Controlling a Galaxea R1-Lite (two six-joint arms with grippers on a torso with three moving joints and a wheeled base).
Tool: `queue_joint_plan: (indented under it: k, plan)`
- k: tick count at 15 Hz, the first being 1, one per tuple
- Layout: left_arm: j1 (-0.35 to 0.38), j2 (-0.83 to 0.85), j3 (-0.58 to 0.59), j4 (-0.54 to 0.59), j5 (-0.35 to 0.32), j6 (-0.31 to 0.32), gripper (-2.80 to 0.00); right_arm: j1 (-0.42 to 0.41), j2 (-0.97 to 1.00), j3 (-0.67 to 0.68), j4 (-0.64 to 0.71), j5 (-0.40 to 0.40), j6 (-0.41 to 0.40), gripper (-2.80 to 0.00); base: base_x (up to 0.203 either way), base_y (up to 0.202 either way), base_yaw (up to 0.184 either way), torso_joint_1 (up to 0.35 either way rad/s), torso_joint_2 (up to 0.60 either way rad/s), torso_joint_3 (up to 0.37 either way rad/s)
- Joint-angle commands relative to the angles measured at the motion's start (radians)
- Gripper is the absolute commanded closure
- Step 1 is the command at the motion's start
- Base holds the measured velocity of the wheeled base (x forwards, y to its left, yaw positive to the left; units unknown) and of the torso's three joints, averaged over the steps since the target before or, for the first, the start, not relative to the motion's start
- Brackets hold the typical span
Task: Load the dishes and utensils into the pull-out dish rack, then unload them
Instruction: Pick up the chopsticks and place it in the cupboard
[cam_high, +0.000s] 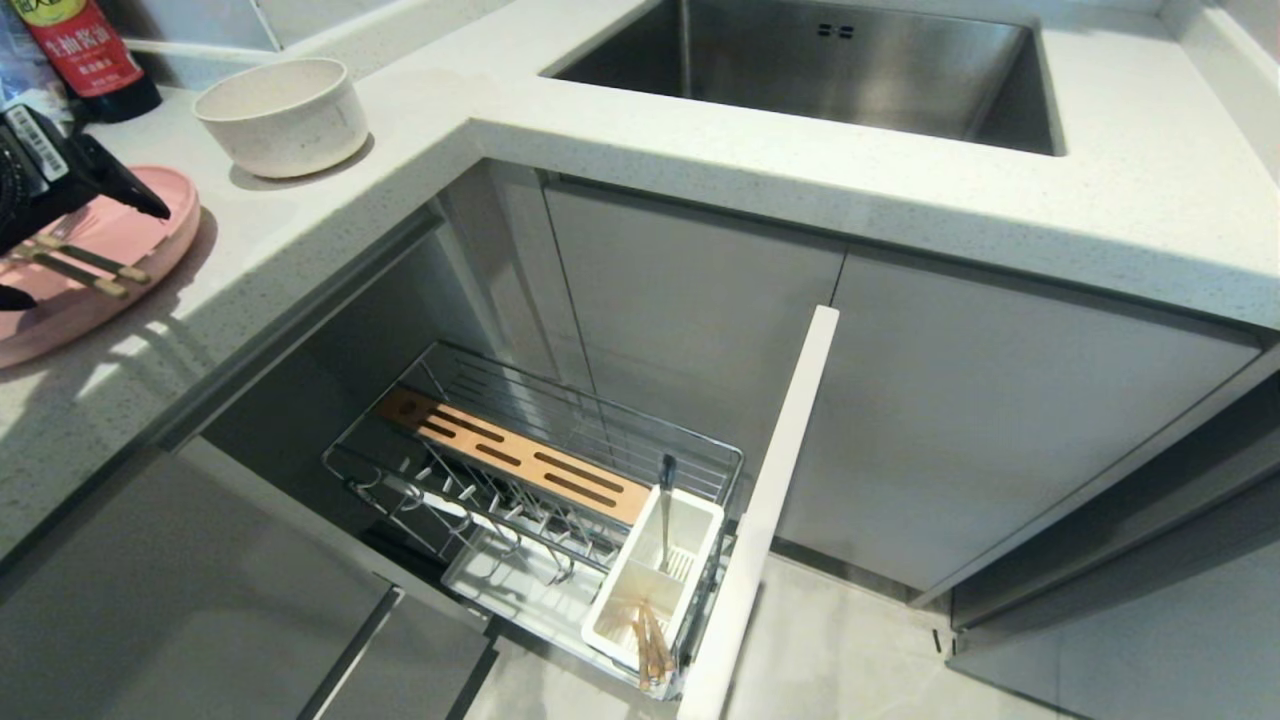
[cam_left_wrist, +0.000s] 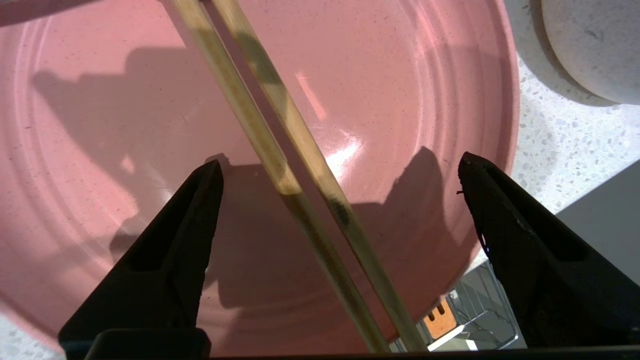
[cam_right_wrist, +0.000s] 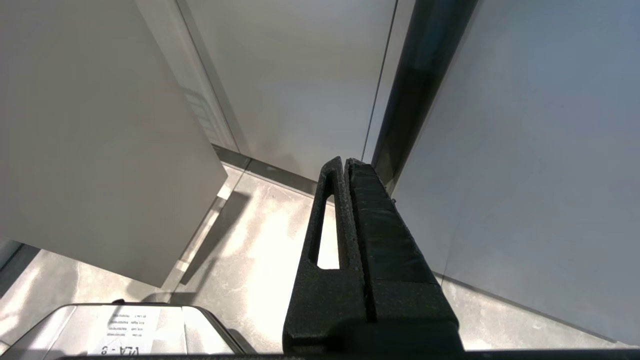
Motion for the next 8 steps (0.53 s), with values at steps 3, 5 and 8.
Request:
queue_joint_plan:
  k: [3,5,8]
  plan:
    - [0.000,0.016,0.000,0.005,0.008,-0.004,-2.80,0.000,0.000,0.000,0.000,0.000,0.000,0.00,0.000,0.000,0.000,0.000,0.00,0.000]
    - [-0.001,0.022,0.000,0.005,0.008,-0.004,-2.80,0.000,-0.001,0.000,0.000,0.000,0.000,0.00,0.000,0.000,0.000,0.000,0.00,0.000]
    - [-0.004,0.026,0.000,0.005,0.007,-0.004,-2.80,0.000,0.000,0.000,0.000,0.000,0.000,0.00,0.000,0.000,0.000,0.000,0.00,0.000]
